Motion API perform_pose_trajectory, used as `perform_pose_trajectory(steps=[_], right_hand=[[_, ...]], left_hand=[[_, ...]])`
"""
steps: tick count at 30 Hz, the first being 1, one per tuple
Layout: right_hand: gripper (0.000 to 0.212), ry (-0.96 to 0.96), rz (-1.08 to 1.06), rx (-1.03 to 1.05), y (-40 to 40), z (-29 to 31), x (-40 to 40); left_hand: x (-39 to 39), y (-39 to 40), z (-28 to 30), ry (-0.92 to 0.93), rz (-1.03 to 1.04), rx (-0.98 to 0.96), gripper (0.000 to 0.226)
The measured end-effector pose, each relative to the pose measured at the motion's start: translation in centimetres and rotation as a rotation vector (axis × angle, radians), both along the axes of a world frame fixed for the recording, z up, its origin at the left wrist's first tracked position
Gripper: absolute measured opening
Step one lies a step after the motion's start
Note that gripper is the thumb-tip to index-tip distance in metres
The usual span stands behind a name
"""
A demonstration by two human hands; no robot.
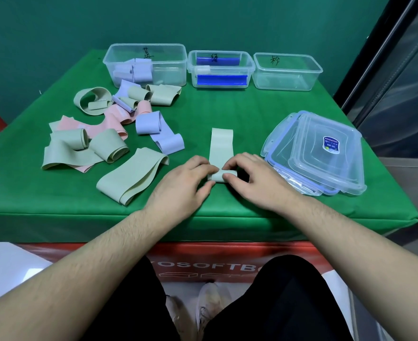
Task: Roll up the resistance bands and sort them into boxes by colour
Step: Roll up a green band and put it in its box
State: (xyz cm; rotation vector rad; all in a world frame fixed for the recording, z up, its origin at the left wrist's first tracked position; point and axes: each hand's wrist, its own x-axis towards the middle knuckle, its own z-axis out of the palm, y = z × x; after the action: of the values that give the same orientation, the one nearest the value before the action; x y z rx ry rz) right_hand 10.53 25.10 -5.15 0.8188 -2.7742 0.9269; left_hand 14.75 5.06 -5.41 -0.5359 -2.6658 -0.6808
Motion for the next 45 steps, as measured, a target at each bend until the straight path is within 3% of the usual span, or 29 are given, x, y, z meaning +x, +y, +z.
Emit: perform_pose_trajectory(steps=[6,11,24,32,38,45], right_hand=[[0.018,0.01,-0.013,-0.047,-0.1,-0.1,0.0],[0.036,0.083,0.008,0.019,-0.2,0.0,-0.2],[0.039,0.153,-0.079,0.039,0.2,-0.3,-0.7],[0.026,0.196,-0.074,-0.027,0.4,-0.6,-1.0],[0.03,0.129,-0.069,0.002,0.4,0.0,-1.5],[0.029,0.069,-0.021,-0.083,1.0,0.2,0.0]], left_hand=[[-0.4,0.0,0.3,0.007,0.001,-0.044,0.026],[-0.5,0.2,0.5,-0.01,0.028,-0.081,0.028],[-1.0,0.4,0.4,0.021,0.044,-0.051,0.025],[-1.8,0.5,0.4,-0.027,0.082,-0.071,0.036],[-3.3,0.8,0.0,-0.104,0.074,0.03,0.03],[-2.1,-0.4,0.3,-0.254,-0.027,0.327,0.039]])
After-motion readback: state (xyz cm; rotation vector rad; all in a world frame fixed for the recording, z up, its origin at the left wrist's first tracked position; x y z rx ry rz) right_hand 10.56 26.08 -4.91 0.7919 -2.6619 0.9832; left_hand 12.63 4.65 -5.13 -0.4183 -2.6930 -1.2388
